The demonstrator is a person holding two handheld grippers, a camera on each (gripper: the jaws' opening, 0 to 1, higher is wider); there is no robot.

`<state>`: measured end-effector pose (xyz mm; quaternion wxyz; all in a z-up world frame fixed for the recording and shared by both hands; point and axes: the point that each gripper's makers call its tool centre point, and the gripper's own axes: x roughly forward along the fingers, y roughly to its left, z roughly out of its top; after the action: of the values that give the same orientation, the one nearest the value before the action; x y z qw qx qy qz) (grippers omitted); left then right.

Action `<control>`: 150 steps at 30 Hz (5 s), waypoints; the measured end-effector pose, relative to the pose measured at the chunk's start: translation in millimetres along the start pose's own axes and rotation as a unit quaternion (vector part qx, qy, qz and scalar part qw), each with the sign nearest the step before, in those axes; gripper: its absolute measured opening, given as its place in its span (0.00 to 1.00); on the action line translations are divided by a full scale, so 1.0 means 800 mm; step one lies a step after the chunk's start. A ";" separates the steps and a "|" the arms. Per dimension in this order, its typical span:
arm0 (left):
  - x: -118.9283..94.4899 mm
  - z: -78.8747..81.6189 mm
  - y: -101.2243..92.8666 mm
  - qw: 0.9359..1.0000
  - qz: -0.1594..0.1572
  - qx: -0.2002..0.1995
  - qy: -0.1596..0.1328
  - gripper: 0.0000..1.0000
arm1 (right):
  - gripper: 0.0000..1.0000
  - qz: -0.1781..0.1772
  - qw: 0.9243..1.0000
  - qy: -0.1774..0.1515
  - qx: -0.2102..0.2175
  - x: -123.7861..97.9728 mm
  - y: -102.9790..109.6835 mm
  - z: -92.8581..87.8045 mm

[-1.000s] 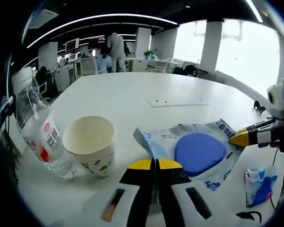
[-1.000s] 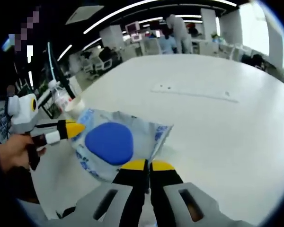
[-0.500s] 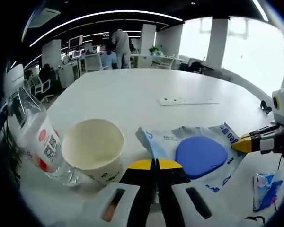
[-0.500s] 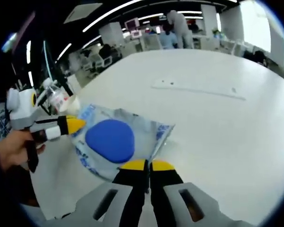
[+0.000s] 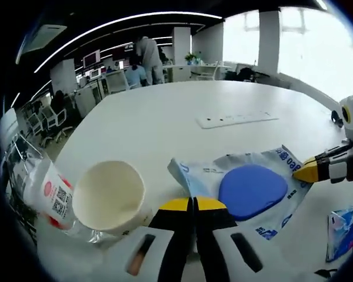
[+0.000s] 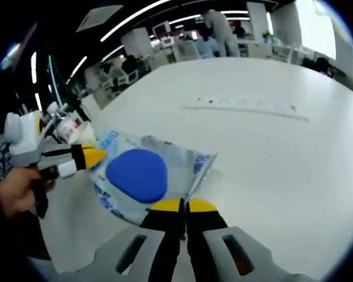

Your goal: Arrange the tabletop items into an orderly group along one side of the table until the central work area is clear of visible clutter.

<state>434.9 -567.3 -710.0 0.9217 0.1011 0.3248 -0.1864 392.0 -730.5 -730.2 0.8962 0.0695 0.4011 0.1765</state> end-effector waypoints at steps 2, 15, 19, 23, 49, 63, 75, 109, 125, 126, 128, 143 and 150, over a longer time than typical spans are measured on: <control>0.003 0.002 -0.001 1.000 0.005 0.017 -0.001 0.01 | 0.00 0.001 1.000 0.000 0.001 0.003 0.001 -0.006; 0.012 0.004 0.003 0.997 0.037 0.070 0.016 0.01 | 0.00 -0.002 1.000 -0.019 0.010 0.014 -0.004 0.006; 0.013 0.002 0.009 0.996 0.043 0.073 0.023 0.02 | 0.00 0.002 1.000 -0.022 -0.006 0.016 0.000 0.006; 0.014 0.001 0.010 0.996 0.046 0.073 0.028 0.02 | 0.00 0.001 1.000 -0.030 0.002 0.015 -0.001 0.007; -0.011 0.021 -0.006 0.989 0.049 0.139 0.008 0.16 | 0.18 -0.026 0.998 -0.057 0.021 0.014 -0.014 0.013; -0.049 0.011 -0.029 0.992 0.008 0.121 -0.016 0.21 | 0.08 -0.034 0.998 -0.042 0.018 0.014 -0.026 0.016; -0.071 -0.029 -0.023 0.998 -0.002 0.070 0.003 0.22 | 0.02 -0.032 0.998 -0.041 0.026 0.017 -0.024 0.022; -0.115 -0.044 -0.071 0.996 -0.085 0.007 -0.041 0.43 | 0.43 -0.033 0.993 -0.043 -0.108 -0.070 -0.033 -0.009; -0.141 -0.032 -0.101 0.987 -0.139 0.015 -0.083 0.64 | 0.77 -0.010 0.990 -0.035 -0.135 -0.115 -0.021 -0.046; -0.144 -0.030 -0.107 0.985 -0.149 0.027 -0.088 0.67 | 0.77 -0.012 0.990 -0.035 -0.137 -0.119 -0.022 -0.048; -0.151 -0.027 -0.115 0.982 -0.155 0.052 -0.098 0.71 | 0.80 -0.014 0.990 -0.037 -0.137 -0.125 -0.023 -0.050; -0.175 -0.033 -0.161 0.968 -0.214 0.073 -0.113 0.96 | 0.97 -0.020 0.992 -0.045 -0.114 -0.180 -0.032 -0.084; -0.185 -0.037 -0.166 0.967 -0.217 0.085 -0.108 0.99 | 1.00 -0.035 0.995 -0.042 -0.088 -0.211 -0.043 -0.114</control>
<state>257.2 -638.1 -647.4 0.8771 0.0853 0.2205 -0.4182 229.7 -827.0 -683.3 0.9204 -0.0162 0.3482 0.1770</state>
